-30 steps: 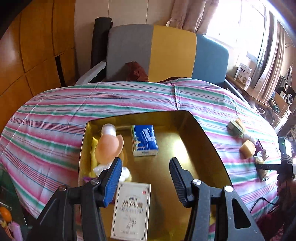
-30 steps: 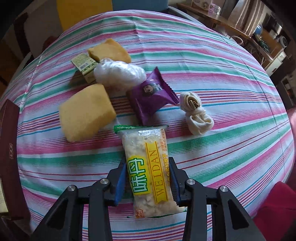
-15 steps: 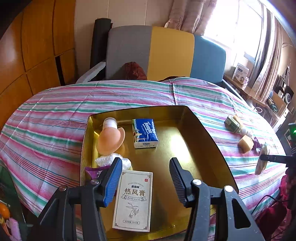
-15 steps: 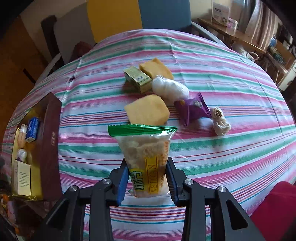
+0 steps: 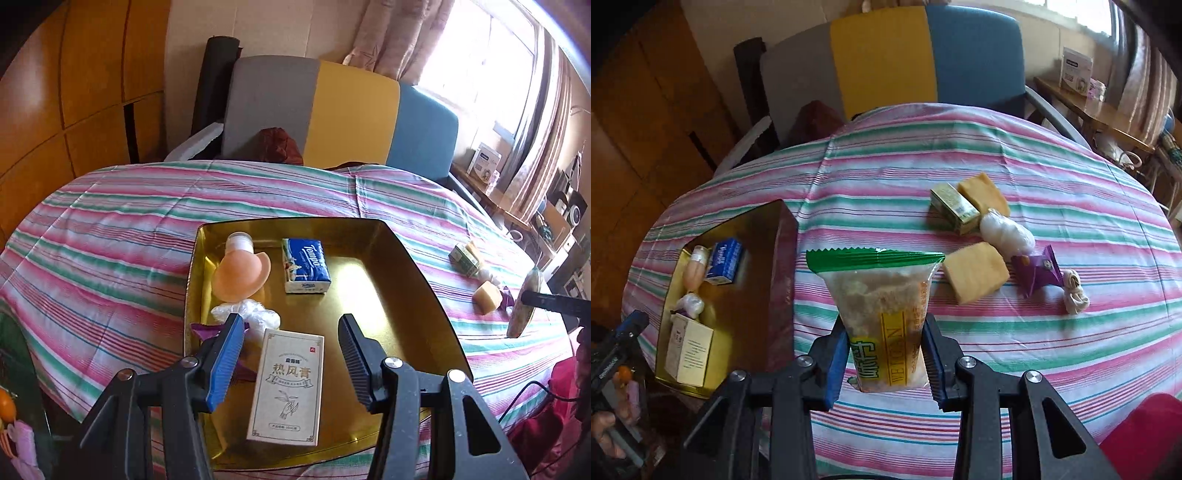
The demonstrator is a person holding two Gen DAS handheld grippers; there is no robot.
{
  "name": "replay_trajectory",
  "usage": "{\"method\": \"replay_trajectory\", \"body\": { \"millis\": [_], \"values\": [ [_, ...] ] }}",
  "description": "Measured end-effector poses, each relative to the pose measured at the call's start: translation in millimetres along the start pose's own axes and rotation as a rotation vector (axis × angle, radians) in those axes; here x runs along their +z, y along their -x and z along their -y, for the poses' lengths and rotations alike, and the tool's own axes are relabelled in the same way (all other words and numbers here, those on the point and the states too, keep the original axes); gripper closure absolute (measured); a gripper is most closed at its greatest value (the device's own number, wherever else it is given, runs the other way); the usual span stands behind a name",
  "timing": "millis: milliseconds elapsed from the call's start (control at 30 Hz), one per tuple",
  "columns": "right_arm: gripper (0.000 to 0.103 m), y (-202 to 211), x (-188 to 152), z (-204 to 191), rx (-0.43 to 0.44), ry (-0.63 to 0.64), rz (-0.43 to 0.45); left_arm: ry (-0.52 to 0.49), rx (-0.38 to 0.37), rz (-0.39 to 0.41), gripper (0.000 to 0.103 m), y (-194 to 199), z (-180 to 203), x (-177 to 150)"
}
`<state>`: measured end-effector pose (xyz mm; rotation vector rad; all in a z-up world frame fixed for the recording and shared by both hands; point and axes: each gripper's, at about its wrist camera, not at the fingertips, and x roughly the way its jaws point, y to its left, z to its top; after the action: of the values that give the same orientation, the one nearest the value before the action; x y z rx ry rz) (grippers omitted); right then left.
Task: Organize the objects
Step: 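Lift the WEIDAN snack bag with the right gripper toward the gold tray, then lower the WEIDAN bag into the gold tray and open the right gripper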
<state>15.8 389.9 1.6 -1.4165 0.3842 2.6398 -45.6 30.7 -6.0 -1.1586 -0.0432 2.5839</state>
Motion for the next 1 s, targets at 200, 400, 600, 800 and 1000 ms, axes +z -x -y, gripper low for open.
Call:
{"method": "replay_trajectory", "body": {
  "millis": [200, 400, 600, 800, 1000],
  "values": [
    [0.065, 7, 18, -61, 0.131, 0.121, 0.006, 0.034, 0.001, 0.01, 0.049, 9, -13, -1],
    [0.065, -15, 25, -143, 0.244, 0.286, -0.068, 0.064, 0.017, 0.026, 0.049, 17, -30, -2],
    [0.065, -71, 21, -196, 0.251, 0.364, -0.189, 0.089, 0.034, 0.018, 0.049, 19, -48, -8],
    [0.065, -118, 17, -221, 0.239, 0.416, -0.271, 0.123, 0.047, -0.003, 0.049, 16, -63, -15],
    [0.065, -148, 16, -237, 0.223, 0.464, -0.313, 0.136, 0.049, -0.02, 0.049, 11, -70, -19]
  ]
}}
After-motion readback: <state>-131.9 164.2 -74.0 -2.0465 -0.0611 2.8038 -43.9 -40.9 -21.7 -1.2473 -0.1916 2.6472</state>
